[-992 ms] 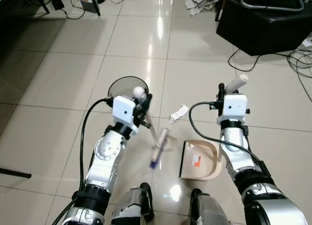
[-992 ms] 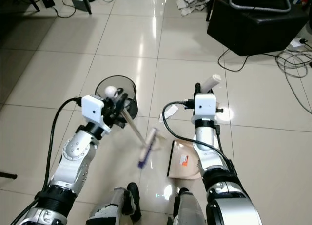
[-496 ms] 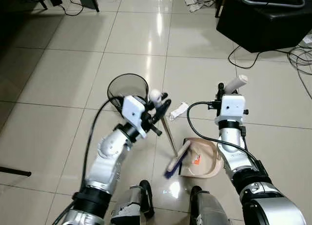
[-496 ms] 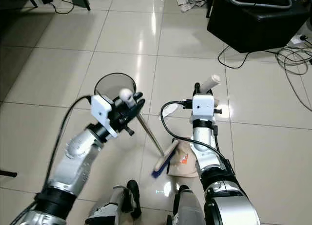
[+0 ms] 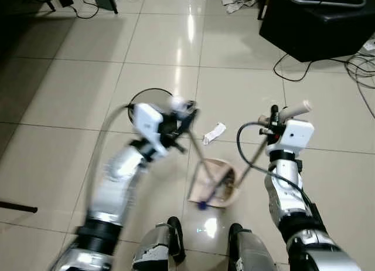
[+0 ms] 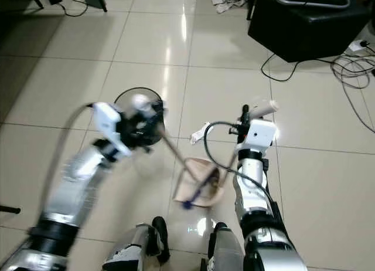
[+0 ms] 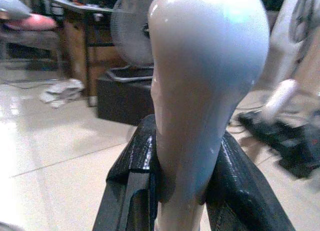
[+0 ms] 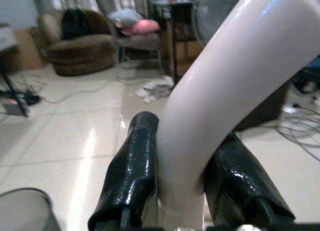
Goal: Sweep floor
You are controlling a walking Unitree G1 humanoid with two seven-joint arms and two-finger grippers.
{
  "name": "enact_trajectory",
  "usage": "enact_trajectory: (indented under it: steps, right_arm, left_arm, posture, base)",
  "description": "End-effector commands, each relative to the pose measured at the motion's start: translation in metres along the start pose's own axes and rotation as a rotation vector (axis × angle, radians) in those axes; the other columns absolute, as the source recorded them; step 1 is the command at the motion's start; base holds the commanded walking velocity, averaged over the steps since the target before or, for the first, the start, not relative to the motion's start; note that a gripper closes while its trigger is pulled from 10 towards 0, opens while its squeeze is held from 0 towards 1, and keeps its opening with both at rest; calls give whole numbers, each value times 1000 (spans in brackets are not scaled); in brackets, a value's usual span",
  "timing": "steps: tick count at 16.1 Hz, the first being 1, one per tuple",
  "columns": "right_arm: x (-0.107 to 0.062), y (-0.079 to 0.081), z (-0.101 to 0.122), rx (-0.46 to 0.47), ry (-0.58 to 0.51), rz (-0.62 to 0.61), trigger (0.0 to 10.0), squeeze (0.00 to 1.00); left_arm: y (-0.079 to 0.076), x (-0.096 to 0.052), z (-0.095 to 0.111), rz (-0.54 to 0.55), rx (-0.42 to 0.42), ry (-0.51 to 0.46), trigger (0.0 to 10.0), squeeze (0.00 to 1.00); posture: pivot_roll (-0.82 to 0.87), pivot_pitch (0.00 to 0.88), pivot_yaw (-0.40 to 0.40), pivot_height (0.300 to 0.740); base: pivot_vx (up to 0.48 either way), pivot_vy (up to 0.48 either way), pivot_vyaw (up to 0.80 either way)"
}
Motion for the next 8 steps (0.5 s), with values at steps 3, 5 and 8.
enact_trajectory:
  steps: [3,5,8]
  right_arm:
    - [0,-8,11,34,-57,10,10000,0]
    - [-1,-12,13,25,-61,28,10000,0]
    - [1,-18,15,40,-50,30,10000,0]
  left_arm:
    - [24,-10,23,50,97,-28,10000,0]
    - [31,-13,32,36,139,-22,10000,0]
    - [48,-14,43,57,146,-5,10000,0]
  posture:
    - [65,170,94,740]
    - [58,158,86,740]
    - [58,136,71,740]
  base:
    - [0,0,0]
    - [0,0,0]
    - [0,0,0]
Point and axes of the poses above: a point about 5 cm out from each wrist's last joint towards the gripper, its own x axis pointing out of the wrist towards the gripper, its own z axis along the axis of the wrist's last joint, y = z × x, the point moved 1 cm from there along x, pointing out of the wrist towards the gripper
